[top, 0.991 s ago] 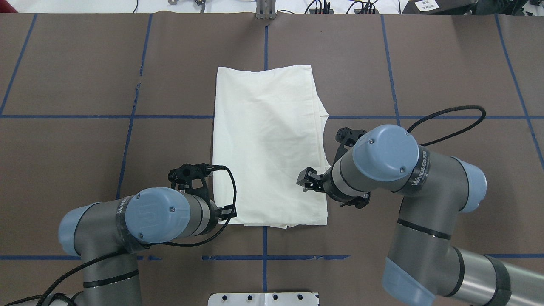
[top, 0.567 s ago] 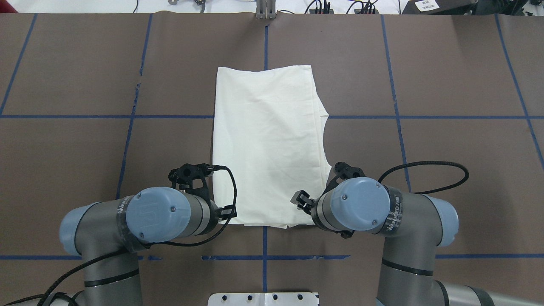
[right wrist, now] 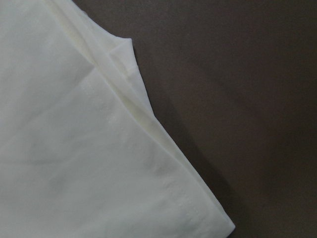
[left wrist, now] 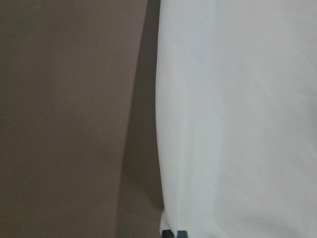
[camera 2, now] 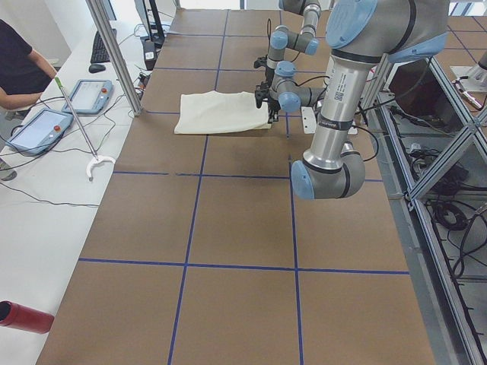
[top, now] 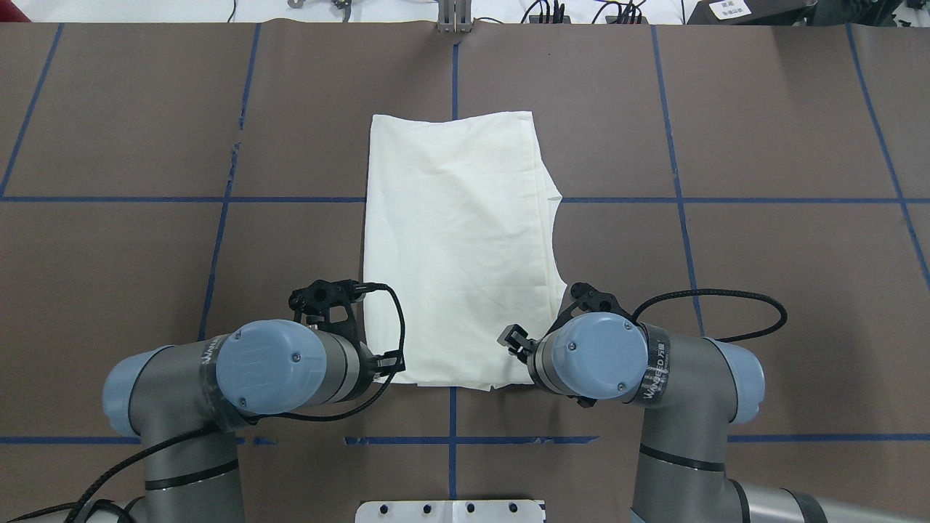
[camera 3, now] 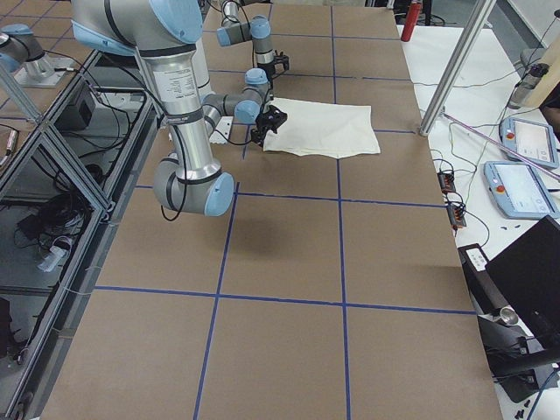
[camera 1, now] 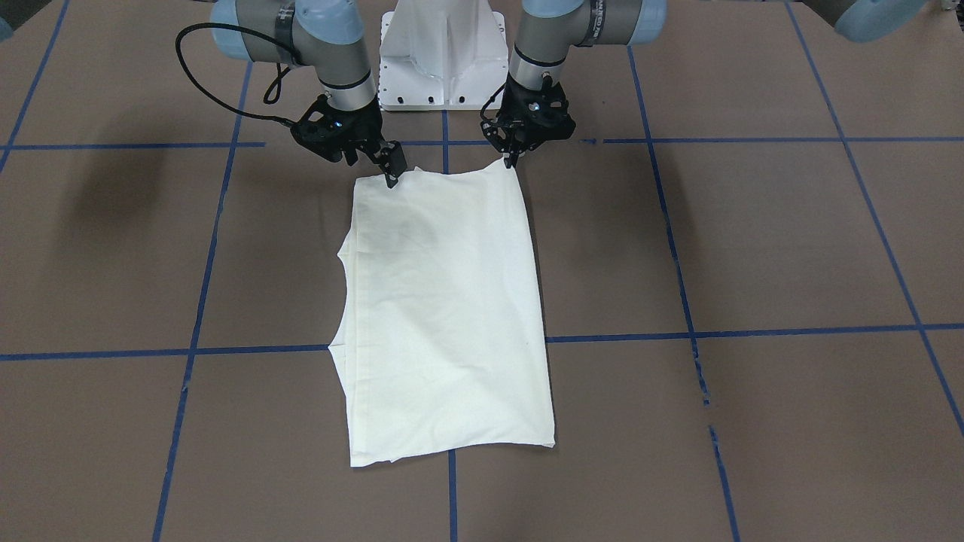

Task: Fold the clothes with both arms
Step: 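Grasp the near shirt corners with both grippers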

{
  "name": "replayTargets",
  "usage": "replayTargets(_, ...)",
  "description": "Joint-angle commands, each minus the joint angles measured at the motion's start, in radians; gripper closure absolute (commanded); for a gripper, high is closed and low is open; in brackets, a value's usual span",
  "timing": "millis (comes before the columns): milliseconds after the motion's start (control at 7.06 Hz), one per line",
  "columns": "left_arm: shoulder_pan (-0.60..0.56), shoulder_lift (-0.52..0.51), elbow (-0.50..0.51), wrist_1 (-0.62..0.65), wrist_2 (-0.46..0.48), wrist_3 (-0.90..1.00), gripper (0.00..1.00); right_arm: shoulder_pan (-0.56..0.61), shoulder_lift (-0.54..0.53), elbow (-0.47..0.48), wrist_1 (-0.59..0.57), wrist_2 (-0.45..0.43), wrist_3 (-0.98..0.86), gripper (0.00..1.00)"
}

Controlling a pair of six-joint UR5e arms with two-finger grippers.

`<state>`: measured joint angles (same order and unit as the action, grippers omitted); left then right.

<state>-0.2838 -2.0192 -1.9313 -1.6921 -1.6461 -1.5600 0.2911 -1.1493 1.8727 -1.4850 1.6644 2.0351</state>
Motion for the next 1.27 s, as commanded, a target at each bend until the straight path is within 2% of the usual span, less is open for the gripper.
replayTargets(0,0.0,-0.003,0.0,-0.001,0.0,0.0,1.0,0.003,0.042,-0.053,0.0,0.0,0.002,0.0)
replayTargets(1133,0.0,-0.007,0.002,0.0,0.002,0.0,1.0,-0.007,0.03,-0.058,-0.011,0.003,0.007,0.0)
